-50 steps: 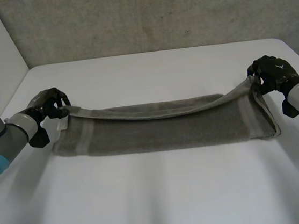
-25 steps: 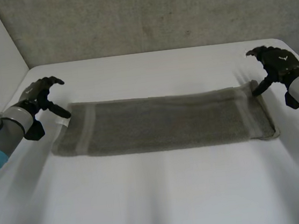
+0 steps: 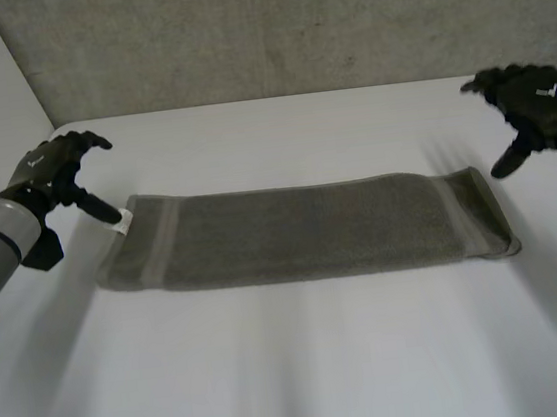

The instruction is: Fold the towel.

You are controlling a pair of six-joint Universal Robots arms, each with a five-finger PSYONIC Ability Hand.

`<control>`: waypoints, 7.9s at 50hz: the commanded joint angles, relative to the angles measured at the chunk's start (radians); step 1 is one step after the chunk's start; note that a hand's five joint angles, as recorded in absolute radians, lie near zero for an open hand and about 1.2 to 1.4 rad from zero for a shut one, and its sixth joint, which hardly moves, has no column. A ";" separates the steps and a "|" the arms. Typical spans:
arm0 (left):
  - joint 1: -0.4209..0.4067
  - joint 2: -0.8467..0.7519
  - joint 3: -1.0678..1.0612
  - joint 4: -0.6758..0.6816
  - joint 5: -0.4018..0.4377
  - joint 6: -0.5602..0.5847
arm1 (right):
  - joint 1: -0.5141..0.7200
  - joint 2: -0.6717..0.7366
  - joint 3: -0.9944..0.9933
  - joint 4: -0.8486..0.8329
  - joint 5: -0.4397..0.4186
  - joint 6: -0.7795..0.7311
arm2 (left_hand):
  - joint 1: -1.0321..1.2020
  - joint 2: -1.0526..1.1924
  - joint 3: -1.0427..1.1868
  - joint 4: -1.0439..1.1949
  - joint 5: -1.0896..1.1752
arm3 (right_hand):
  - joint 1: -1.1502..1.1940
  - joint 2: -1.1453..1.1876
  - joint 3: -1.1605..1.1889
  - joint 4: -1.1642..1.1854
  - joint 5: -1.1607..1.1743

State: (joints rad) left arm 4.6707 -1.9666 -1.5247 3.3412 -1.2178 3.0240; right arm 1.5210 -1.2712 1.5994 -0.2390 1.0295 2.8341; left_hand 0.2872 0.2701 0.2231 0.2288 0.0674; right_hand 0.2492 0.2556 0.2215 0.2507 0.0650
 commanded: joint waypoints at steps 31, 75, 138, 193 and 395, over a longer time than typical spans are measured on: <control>-0.070 0.173 -0.298 0.161 -0.009 0.085 | -0.018 0.220 0.129 -0.048 0.061 -0.300 | -0.059 -0.042 -0.049 -0.054 -0.014 | 0.414 0.408 -0.047 -0.076 0.424; -0.072 0.178 -0.313 0.166 -0.009 0.085 | -0.082 0.230 0.110 0.023 0.049 -0.298 | -0.059 -0.042 -0.049 -0.054 -0.014 | 1.147 1.141 -0.047 -0.076 1.157; -0.082 0.172 -0.299 0.179 -0.014 0.082 | 0.805 0.437 -0.283 -0.160 0.210 -0.510 | -0.062 -0.045 -0.049 -0.054 -0.017 | -0.075 -0.081 -0.047 -0.076 -0.065; -0.523 -0.359 0.221 -0.019 -0.290 0.116 | 0.314 0.158 0.174 -0.019 0.181 -0.130 | 0.164 0.181 -0.049 -0.054 0.209 | 0.244 0.237 -0.047 -0.076 0.254; -0.279 -0.011 -0.152 0.014 -0.112 0.193 | 0.171 0.087 0.252 0.016 0.109 -0.240 | 0.161 0.178 -0.049 -0.054 0.207 | 1.147 1.141 -0.047 -0.076 1.157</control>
State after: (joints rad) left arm 4.3805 -2.0154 -1.6557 3.3641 -1.3291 3.2179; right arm 1.7264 -1.1453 1.8408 -0.2434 1.1539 2.6067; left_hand 0.5169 0.5189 0.2231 0.2288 0.3113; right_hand 1.3083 1.3225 0.2215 0.2507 1.1685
